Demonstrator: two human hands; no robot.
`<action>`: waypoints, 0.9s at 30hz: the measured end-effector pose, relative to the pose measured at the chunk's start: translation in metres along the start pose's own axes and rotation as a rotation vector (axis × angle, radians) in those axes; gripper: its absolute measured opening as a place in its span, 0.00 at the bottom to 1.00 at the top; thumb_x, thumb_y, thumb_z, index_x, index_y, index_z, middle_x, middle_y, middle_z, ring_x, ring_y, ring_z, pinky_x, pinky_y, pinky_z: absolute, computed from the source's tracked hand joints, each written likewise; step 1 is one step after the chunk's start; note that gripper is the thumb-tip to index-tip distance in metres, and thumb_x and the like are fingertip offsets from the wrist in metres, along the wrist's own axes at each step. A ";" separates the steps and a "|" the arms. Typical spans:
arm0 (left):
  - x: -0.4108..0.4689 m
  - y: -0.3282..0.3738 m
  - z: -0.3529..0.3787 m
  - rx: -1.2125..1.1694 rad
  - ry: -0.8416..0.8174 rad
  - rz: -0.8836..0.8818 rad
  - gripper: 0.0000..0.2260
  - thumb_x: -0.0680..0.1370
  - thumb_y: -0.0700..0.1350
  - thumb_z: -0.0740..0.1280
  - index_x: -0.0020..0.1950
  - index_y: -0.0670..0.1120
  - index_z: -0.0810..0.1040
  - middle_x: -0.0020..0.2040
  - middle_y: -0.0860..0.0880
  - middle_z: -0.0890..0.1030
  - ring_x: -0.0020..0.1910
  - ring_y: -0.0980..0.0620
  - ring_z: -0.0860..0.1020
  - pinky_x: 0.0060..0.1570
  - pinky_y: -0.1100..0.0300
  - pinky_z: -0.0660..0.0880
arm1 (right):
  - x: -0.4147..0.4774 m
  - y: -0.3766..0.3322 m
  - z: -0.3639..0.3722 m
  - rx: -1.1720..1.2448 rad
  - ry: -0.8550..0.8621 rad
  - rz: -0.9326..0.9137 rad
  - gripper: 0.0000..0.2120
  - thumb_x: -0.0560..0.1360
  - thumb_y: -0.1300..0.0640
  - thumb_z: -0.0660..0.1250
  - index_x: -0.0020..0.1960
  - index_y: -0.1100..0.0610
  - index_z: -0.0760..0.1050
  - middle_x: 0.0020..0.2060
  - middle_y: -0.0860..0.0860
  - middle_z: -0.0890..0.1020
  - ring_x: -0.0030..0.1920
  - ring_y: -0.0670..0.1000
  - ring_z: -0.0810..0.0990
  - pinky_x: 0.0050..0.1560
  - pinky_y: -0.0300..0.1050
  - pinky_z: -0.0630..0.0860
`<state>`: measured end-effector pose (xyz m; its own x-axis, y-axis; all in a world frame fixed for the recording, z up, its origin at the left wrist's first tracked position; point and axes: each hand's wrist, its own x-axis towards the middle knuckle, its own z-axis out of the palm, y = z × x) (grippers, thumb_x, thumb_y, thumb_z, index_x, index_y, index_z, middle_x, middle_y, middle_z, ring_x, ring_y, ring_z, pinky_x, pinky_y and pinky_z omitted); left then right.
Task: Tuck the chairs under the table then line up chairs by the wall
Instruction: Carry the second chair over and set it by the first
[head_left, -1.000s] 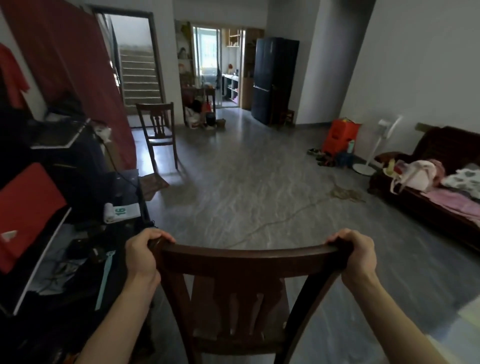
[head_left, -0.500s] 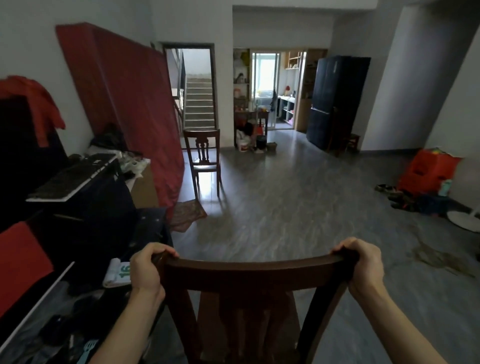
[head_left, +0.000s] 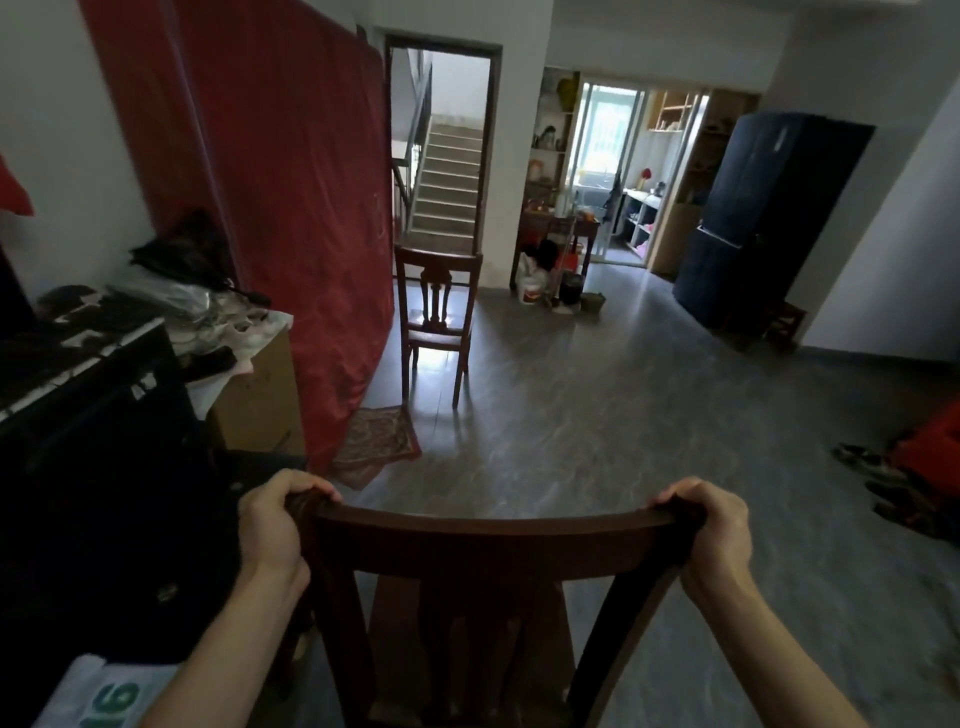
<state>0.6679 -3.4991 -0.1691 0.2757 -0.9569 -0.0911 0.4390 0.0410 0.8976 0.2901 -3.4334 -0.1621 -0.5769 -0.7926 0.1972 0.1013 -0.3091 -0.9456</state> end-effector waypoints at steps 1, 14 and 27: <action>0.027 -0.003 0.013 -0.010 0.007 -0.002 0.10 0.65 0.45 0.65 0.25 0.44 0.79 0.29 0.43 0.78 0.34 0.43 0.75 0.40 0.51 0.71 | 0.028 0.009 0.013 -0.007 -0.006 0.000 0.11 0.62 0.59 0.61 0.25 0.58 0.79 0.24 0.53 0.79 0.29 0.51 0.79 0.38 0.46 0.74; 0.370 -0.036 0.160 -0.048 0.026 0.020 0.11 0.65 0.42 0.63 0.23 0.44 0.77 0.27 0.44 0.78 0.34 0.43 0.74 0.41 0.52 0.72 | 0.361 0.131 0.181 0.030 -0.027 0.049 0.11 0.61 0.59 0.61 0.24 0.58 0.78 0.23 0.53 0.79 0.31 0.57 0.77 0.40 0.50 0.71; 0.717 -0.064 0.243 -0.013 0.073 0.121 0.20 0.75 0.35 0.56 0.24 0.42 0.78 0.26 0.45 0.79 0.28 0.47 0.76 0.32 0.61 0.76 | 0.645 0.290 0.363 0.043 -0.149 -0.065 0.12 0.62 0.53 0.66 0.29 0.62 0.80 0.26 0.59 0.80 0.29 0.59 0.79 0.37 0.47 0.76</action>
<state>0.6299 -4.2572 -0.1871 0.3882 -0.9214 -0.0142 0.4095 0.1587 0.8984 0.2420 -4.2253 -0.2154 -0.4570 -0.8386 0.2965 0.1045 -0.3817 -0.9184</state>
